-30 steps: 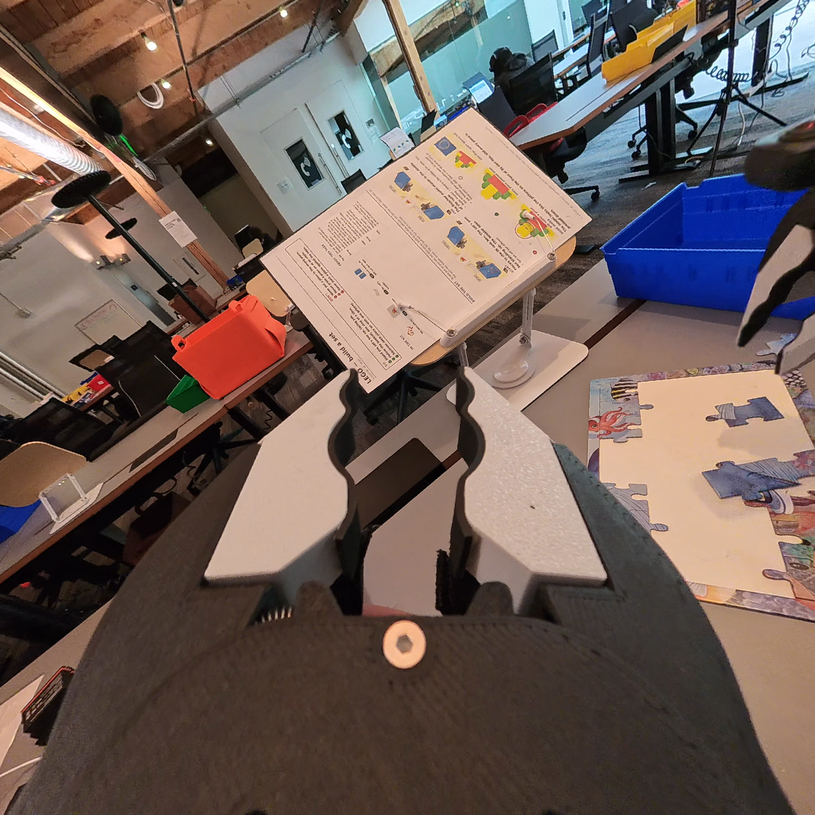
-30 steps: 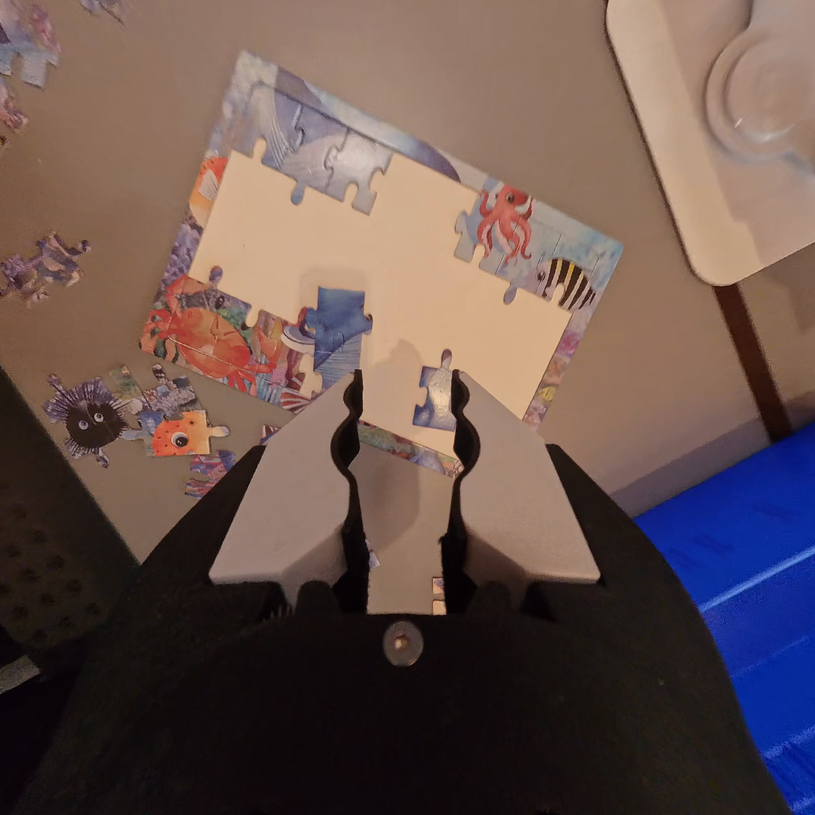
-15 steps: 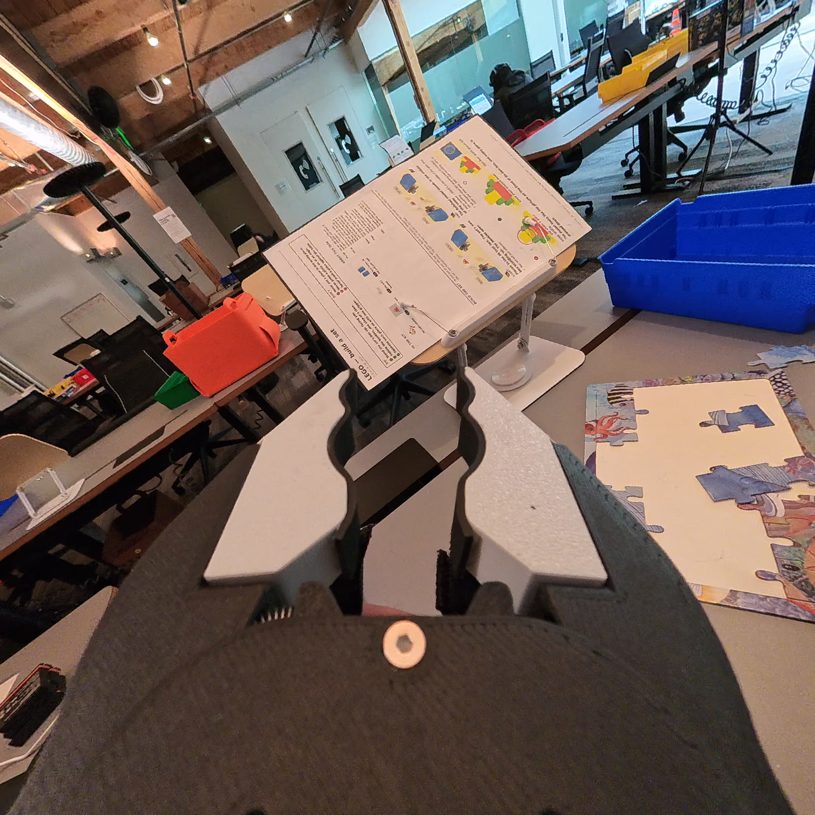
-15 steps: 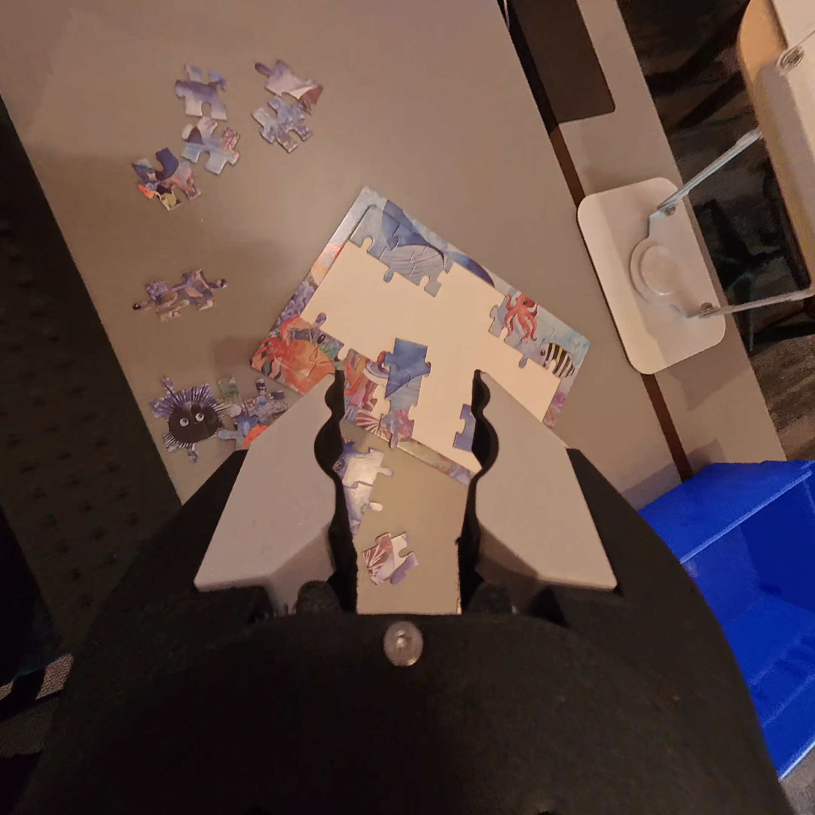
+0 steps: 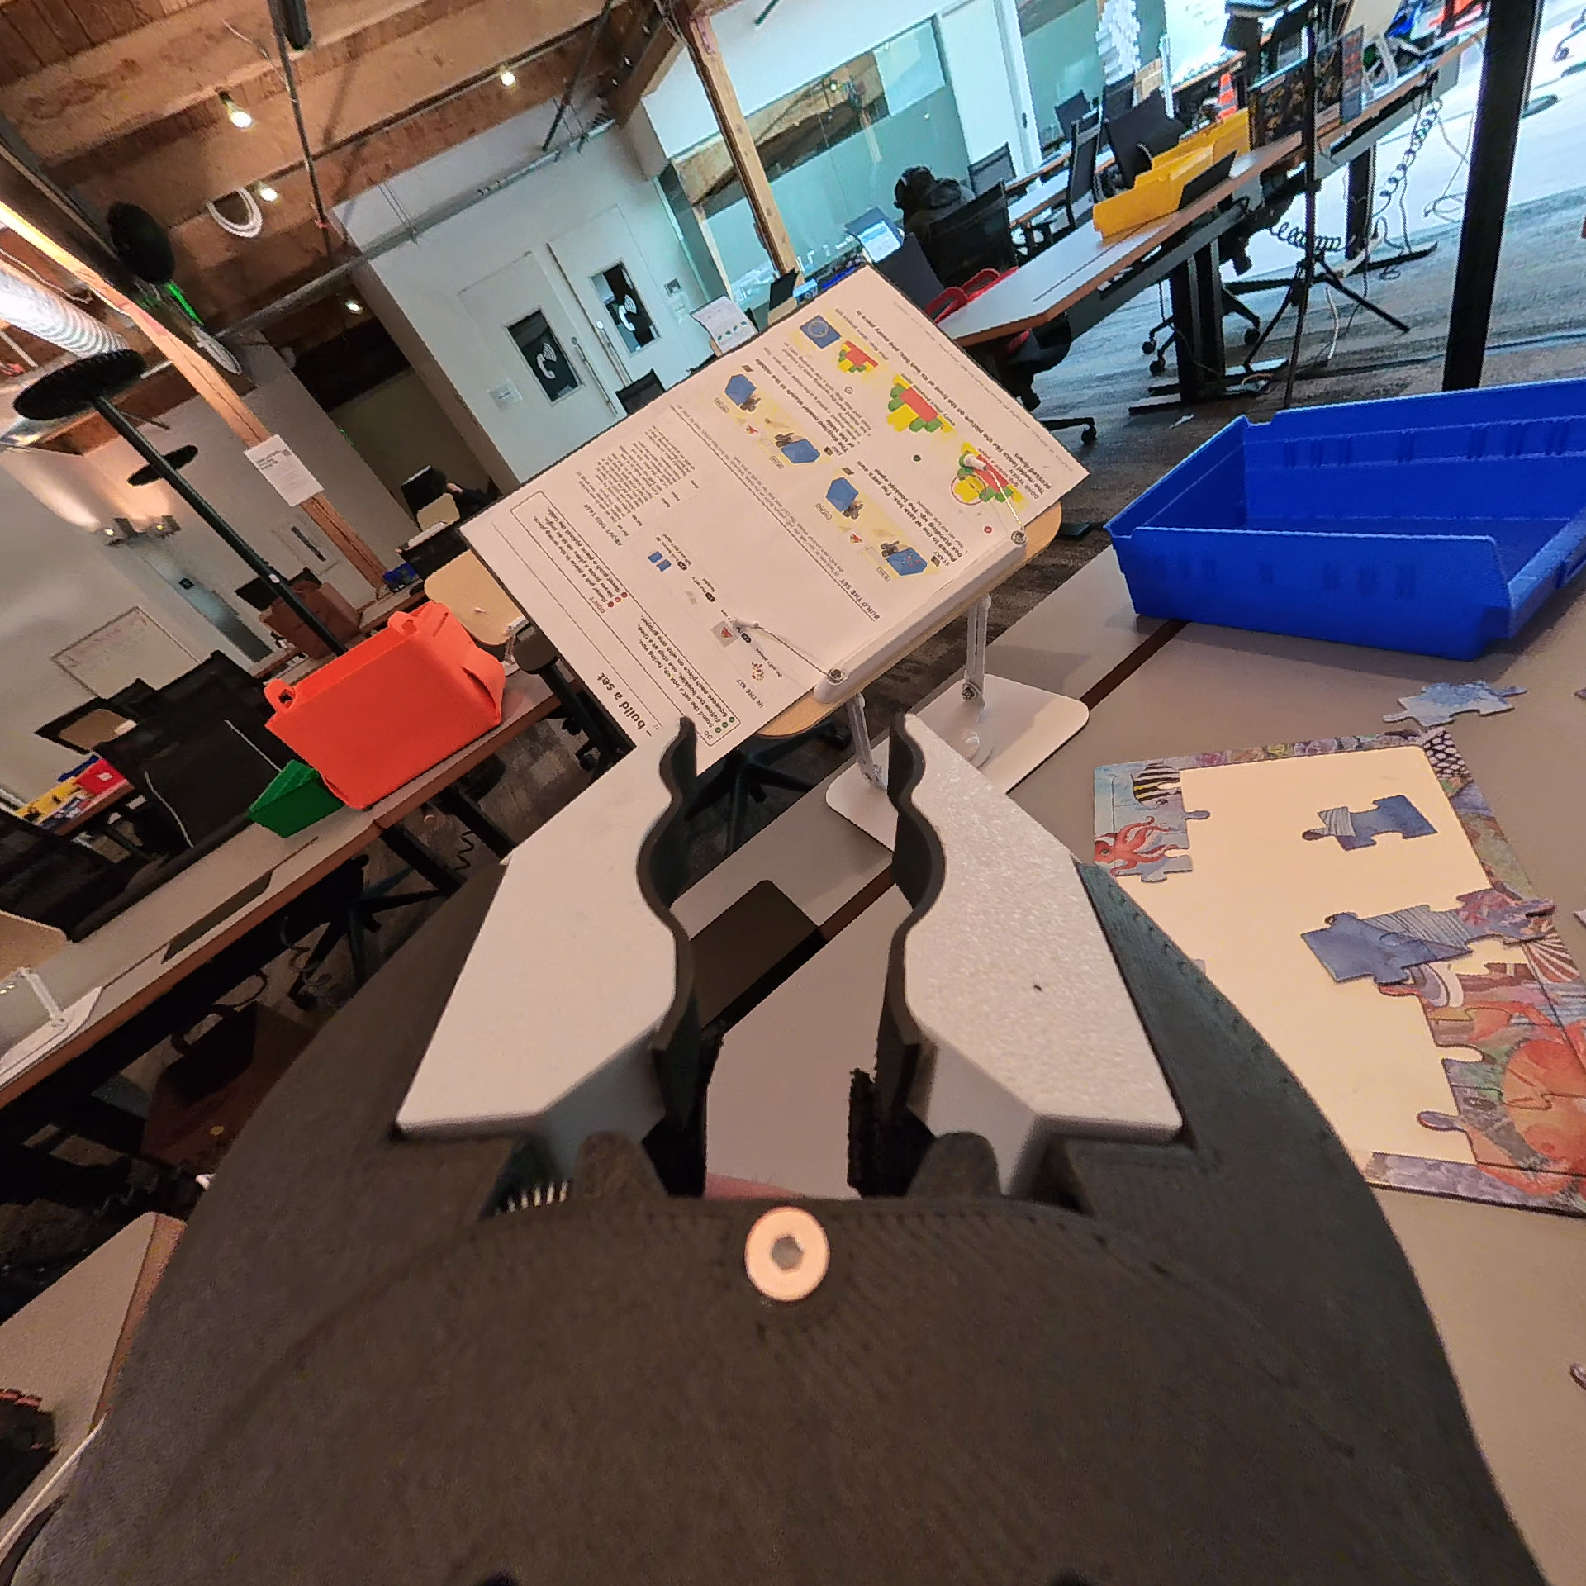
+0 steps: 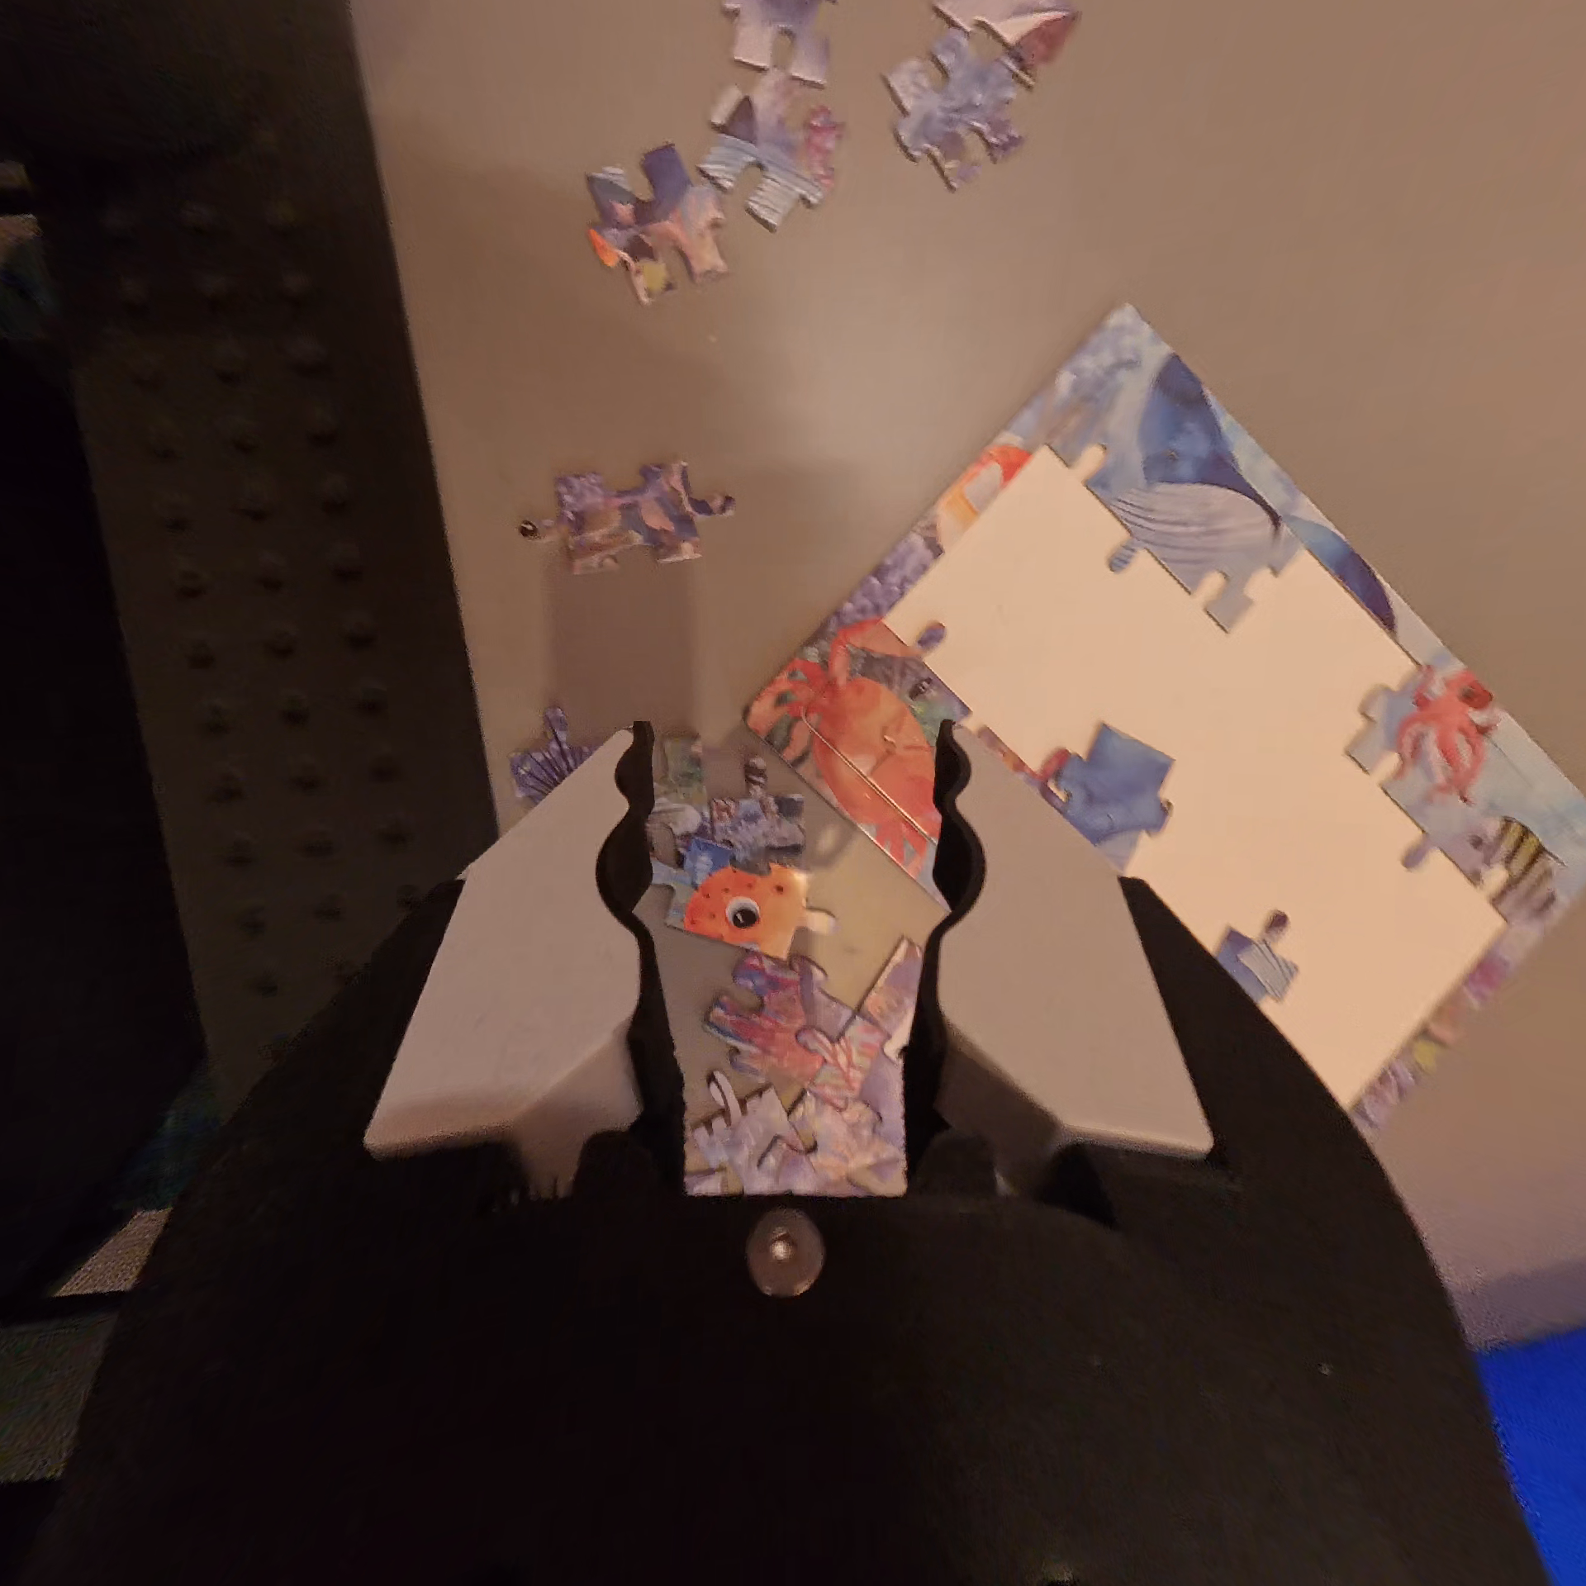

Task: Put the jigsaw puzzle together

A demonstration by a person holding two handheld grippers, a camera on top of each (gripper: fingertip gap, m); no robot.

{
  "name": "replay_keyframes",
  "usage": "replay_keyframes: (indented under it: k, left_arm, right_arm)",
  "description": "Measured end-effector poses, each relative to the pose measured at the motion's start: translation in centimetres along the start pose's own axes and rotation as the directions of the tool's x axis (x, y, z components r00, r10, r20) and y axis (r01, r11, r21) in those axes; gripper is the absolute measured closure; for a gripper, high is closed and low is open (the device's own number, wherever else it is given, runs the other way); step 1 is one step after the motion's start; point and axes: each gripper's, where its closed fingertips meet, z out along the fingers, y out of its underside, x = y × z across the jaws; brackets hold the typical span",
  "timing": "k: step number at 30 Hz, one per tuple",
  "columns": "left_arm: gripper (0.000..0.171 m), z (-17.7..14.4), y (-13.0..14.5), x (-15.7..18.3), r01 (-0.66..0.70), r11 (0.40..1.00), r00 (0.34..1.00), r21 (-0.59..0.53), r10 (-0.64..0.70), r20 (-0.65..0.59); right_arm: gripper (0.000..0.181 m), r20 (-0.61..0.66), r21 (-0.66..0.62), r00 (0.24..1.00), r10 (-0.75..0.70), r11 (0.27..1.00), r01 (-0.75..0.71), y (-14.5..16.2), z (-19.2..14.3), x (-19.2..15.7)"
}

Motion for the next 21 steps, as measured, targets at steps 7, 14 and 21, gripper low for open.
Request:
replay_keyframes:
  k: [7, 14, 21]
  left_arm:
    - [0.129, -0.5, 0.3, -0.8, 0.019, 1.000, 1.000, 0.011, -0.019, 0.011]
    - [0.129, -0.2, 1.0, -1.3, 0.043, 0.999, 0.999, 0.003, -0.043, 0.009]
    - [0.129, 0.9, 0.6, 0.4, 0.010, 1.000, 1.000, -0.014, -0.010, -0.025]
  right_arm:
    - [0.113, 0.033, -0.096, 0.998, -0.059, 0.993, 0.062, 0.6, 3.4, 0.0]
    - [0.114, -0.076, -0.172, 0.986, 0.151, 0.972, -0.162, 8.1, -1.3, 3.0]
    - [0.116, -0.007, -0.200, 0.985, 0.172, 0.965, -0.170, 10.9, -0.2, -0.8]
